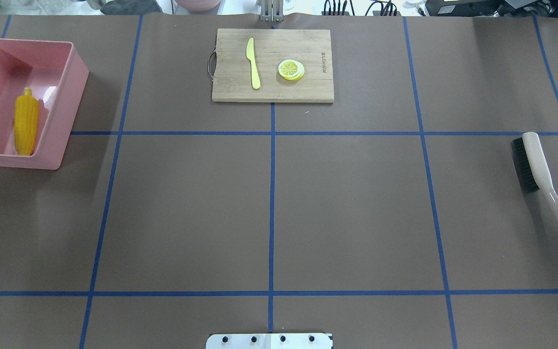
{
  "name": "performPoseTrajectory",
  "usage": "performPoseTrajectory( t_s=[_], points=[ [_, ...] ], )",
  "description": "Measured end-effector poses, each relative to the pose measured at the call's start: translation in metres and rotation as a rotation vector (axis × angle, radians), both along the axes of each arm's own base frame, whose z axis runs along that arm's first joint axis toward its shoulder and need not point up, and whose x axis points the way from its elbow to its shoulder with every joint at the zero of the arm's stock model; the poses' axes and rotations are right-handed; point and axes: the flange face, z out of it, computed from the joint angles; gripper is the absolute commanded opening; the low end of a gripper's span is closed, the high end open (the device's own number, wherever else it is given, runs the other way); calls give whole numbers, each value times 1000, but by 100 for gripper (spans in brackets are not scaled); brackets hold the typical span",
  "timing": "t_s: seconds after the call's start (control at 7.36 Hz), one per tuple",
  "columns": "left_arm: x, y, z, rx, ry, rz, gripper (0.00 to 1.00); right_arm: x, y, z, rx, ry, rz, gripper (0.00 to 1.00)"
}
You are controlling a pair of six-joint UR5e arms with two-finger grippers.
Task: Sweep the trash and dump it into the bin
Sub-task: 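Shake the dustpan over the bin to empty it with the left gripper, then hold the empty dustpan above the pink bin with the left gripper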
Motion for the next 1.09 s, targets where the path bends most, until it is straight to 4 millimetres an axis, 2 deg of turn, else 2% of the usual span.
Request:
performPoseTrajectory(
  t_s=[0.14, 0.27, 0.41, 0.54, 0.68, 0.82, 1.09],
  points=[
    [-1, 6, 2, -3, -4, 5, 0, 33, 13, 18, 17, 2, 5, 100],
    [-3, 8, 5, -6, -15, 13, 0, 65, 34, 42, 32, 1, 5, 100],
    [-4, 10, 7, -6, -26, 22, 0, 92, 61, 67, 45, 0, 9, 100],
    [-5, 9, 6, -2, -29, 26, 0, 110, 89, 91, 57, -2, 13, 100],
    [-7, 6, 0, 4, -27, 28, 0, 121, 109, 110, 57, -4, 22, 100],
    [-12, 0, -10, 10, -22, 25, 0, 127, 119, 119, 57, -4, 30, 100],
    [-36, -16, -32, 25, -20, -35, 0, 131, 122, 124, 55, 8, 35, 100]
  ],
)
